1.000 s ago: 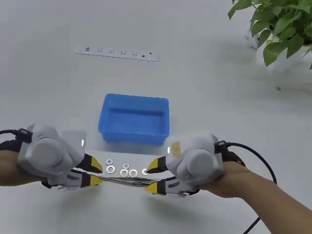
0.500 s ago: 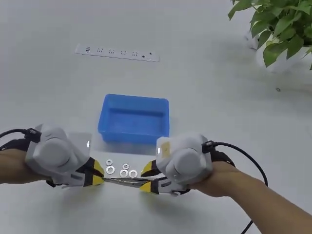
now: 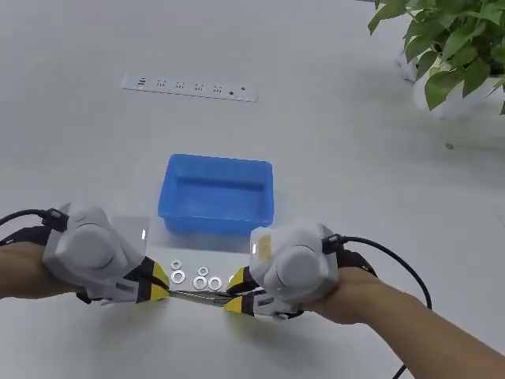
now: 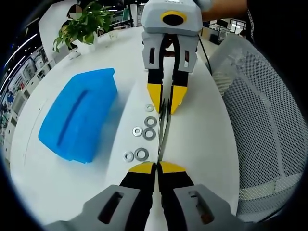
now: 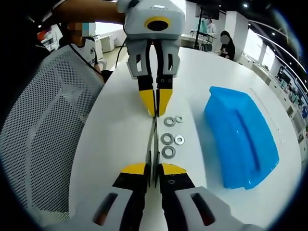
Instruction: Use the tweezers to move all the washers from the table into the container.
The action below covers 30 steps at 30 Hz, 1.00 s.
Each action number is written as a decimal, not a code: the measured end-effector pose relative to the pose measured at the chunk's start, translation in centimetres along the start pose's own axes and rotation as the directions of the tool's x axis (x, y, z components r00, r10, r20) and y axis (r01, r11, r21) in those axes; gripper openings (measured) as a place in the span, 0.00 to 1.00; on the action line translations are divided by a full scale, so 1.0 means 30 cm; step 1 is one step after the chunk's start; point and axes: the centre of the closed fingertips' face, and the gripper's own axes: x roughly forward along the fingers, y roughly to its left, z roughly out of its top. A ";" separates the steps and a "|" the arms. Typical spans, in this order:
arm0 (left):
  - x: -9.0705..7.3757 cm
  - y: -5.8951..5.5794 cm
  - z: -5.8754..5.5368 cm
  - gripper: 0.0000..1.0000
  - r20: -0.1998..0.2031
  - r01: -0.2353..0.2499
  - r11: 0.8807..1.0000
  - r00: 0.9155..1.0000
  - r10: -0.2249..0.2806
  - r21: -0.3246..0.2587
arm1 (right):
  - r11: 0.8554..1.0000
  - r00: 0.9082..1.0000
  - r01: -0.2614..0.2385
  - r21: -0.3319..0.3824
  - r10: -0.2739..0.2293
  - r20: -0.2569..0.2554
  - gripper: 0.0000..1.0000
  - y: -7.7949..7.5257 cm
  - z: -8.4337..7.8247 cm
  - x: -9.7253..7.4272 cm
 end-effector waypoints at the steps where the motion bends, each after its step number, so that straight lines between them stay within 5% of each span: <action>1: 0.000 0.000 -0.001 0.06 0.000 0.001 1.000 1.000 -0.001 0.002 | 1.000 1.000 0.000 -0.001 0.000 0.000 0.11 0.000 0.000 0.000; 30: -0.078 -0.029 0.042 0.05 0.006 0.007 1.000 1.000 -0.007 0.011 | 1.000 1.000 -0.012 -0.026 0.012 0.001 0.14 0.015 0.004 -0.005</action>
